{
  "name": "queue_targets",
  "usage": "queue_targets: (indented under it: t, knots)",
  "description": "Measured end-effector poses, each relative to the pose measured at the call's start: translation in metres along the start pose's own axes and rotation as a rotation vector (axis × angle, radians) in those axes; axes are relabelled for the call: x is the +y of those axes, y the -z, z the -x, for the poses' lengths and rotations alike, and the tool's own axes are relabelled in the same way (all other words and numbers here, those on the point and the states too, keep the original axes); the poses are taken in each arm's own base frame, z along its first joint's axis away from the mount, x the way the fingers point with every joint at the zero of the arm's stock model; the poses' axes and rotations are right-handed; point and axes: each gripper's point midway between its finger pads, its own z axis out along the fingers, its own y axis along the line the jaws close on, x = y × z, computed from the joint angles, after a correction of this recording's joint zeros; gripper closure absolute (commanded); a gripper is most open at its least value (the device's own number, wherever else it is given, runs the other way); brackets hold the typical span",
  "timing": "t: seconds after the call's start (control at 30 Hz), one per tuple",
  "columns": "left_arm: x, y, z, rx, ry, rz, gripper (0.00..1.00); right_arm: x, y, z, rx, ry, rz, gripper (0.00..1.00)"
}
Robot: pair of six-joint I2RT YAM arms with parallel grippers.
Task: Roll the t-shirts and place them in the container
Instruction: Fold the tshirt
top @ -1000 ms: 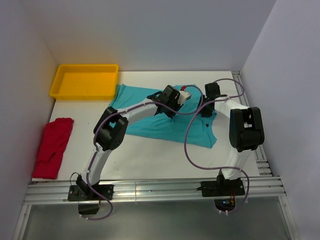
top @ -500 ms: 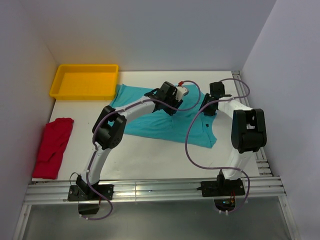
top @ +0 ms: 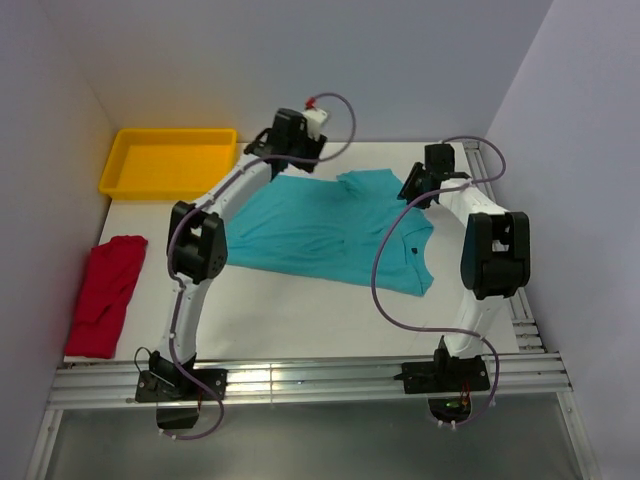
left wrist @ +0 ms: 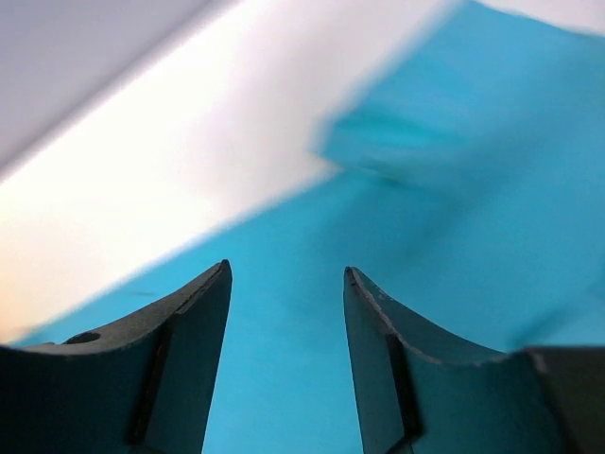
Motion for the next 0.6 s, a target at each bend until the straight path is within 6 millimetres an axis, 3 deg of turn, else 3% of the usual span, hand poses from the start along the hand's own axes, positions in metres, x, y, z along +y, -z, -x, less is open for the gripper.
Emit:
queue_targets:
  t: [0.07,0.13,0.2,0.3,0.37,0.4,0.6]
  knots:
    - [0.056,0.000,0.007,-0.025,0.030,0.087,0.43,0.008,-0.001,0.010,-0.015,-0.005,0.021,0.57]
    - [0.103,-0.002,-0.003,-0.012,0.052,0.156,0.43,0.014,-0.002,0.016,-0.022,-0.008,0.035,0.57]
    - [0.150,-0.006,-0.028,0.030,0.079,0.217,0.43,0.015,-0.008,0.018,-0.016,-0.013,0.040,0.58]
    - [0.200,-0.014,-0.087,0.134,0.118,0.276,0.41,0.015,-0.016,0.015,0.003,-0.017,0.043,0.58]
    - [0.218,-0.019,-0.121,0.198,0.137,0.291,0.40,0.014,-0.020,0.010,0.018,-0.019,0.040,0.57]
    - [0.223,-0.022,-0.128,0.205,0.141,0.286,0.39,0.013,-0.022,0.009,0.023,-0.020,0.039,0.58]
    - [0.232,-0.029,-0.125,0.190,0.124,0.311,0.39,0.012,-0.024,0.008,0.027,-0.019,0.035,0.57]
